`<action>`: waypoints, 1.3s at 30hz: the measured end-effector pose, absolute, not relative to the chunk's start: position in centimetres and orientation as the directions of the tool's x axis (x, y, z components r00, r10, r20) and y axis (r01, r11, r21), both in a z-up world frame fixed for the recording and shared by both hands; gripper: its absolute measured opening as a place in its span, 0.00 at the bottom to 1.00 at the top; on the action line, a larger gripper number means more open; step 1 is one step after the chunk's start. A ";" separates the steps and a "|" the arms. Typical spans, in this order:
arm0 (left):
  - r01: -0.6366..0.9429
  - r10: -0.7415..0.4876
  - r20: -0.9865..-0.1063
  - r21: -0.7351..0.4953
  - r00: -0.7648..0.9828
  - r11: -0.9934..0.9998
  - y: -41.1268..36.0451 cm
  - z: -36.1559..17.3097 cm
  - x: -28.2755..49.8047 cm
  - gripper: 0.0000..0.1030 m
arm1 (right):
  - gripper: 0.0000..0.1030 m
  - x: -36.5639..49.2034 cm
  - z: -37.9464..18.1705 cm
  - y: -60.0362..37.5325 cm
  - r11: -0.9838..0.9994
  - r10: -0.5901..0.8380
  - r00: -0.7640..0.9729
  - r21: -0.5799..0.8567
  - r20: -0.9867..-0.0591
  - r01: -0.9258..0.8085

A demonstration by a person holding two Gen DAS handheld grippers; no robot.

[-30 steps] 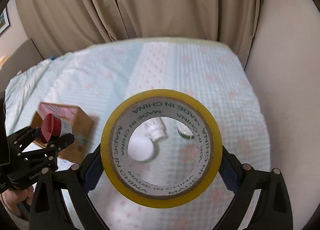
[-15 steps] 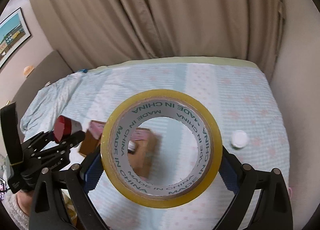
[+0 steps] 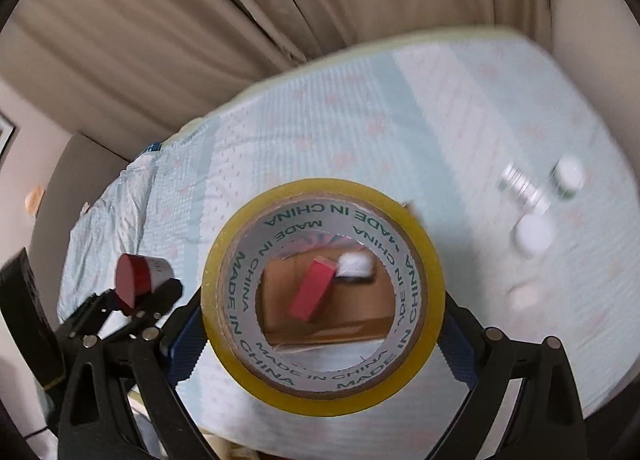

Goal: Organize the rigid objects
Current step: 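Carry the red jar and tape roll over the box and release them inside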

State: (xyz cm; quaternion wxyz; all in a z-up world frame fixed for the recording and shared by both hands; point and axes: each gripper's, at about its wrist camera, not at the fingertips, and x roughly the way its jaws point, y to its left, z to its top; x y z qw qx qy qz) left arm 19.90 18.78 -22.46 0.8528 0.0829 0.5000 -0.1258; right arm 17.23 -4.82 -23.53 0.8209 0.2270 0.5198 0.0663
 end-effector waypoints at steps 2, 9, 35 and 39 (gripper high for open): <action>0.318 -0.127 -0.892 0.019 0.433 0.948 19.3 -24.6 20.8 0.49 | 0.94 18.0 -25.4 -3.5 0.880 0.355 0.409 0.448 -0.841 0.158; 0.357 -0.097 -0.946 0.021 0.310 0.934 19.3 -31.5 24.1 0.49 | 0.94 20.7 -32.4 -2.1 0.866 0.337 0.315 0.423 -0.887 0.267; 0.389 -0.109 -0.967 -0.011 0.229 0.921 17.2 -35.6 26.0 1.00 | 1.00 24.1 -38.6 -4.5 0.830 0.338 0.272 0.422 -0.901 0.364; 0.356 -0.085 -0.963 0.012 0.256 0.935 18.4 -34.5 25.0 1.00 | 1.00 23.3 -37.9 -4.0 0.854 0.334 0.259 0.408 -0.906 0.323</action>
